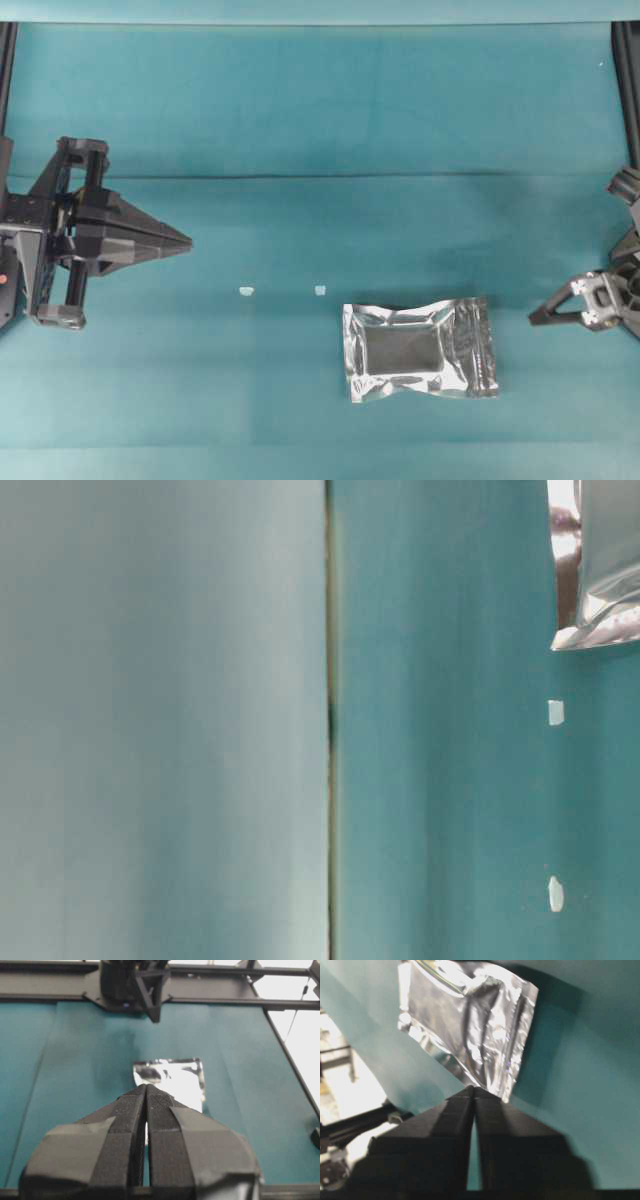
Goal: Hand over the silver zip bag and make it stand upright.
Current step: 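Lower the right gripper onto the bag's right edge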
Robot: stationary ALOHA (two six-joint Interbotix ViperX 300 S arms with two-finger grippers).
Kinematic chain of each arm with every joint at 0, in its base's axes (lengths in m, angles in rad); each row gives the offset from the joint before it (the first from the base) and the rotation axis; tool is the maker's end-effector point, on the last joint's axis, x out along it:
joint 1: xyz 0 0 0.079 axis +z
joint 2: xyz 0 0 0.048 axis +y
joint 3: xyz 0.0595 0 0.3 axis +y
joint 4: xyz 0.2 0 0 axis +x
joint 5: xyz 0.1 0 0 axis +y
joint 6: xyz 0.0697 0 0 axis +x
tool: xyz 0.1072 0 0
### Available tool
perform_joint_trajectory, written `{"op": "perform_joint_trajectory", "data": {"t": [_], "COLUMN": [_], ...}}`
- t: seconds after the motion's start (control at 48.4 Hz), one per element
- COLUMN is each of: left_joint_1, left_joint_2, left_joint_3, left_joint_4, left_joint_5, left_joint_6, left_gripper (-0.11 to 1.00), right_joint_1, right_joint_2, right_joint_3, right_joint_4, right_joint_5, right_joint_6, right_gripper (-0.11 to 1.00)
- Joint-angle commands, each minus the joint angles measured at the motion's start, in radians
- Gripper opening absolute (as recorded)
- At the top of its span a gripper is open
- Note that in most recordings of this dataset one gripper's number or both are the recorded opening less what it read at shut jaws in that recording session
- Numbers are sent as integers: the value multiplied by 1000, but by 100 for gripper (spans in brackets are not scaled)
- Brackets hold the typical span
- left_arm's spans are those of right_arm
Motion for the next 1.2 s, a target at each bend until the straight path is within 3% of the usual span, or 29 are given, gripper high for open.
{"op": "perform_joint_trajectory", "data": {"t": [0.0,0.186,0.269,0.558,0.889,1.178], "left_joint_1": [-2,0,0,0,0,0], "left_joint_2": [-3,-3,-3,-5,-5,-12], "left_joint_3": [-25,-25,-25,-23,-23,-20], "left_joint_4": [3,3,3,3,3,3], "left_joint_5": [-5,-3,-5,-3,12,34], "left_joint_6": [2,2,2,2,2,2], "left_gripper": [-1,-1,-1,-1,-1,-1], "right_joint_1": [11,25,31,37,60,146], "right_joint_2": [31,46,49,117,333,551], "right_joint_3": [3,5,8,17,-5,-26], "right_joint_4": [3,8,9,12,26,141], "right_joint_5": [-57,-60,-58,-80,-284,-520], "right_joint_6": [12,18,26,58,60,55], "right_gripper": [25,78,91,92,92,92]}}
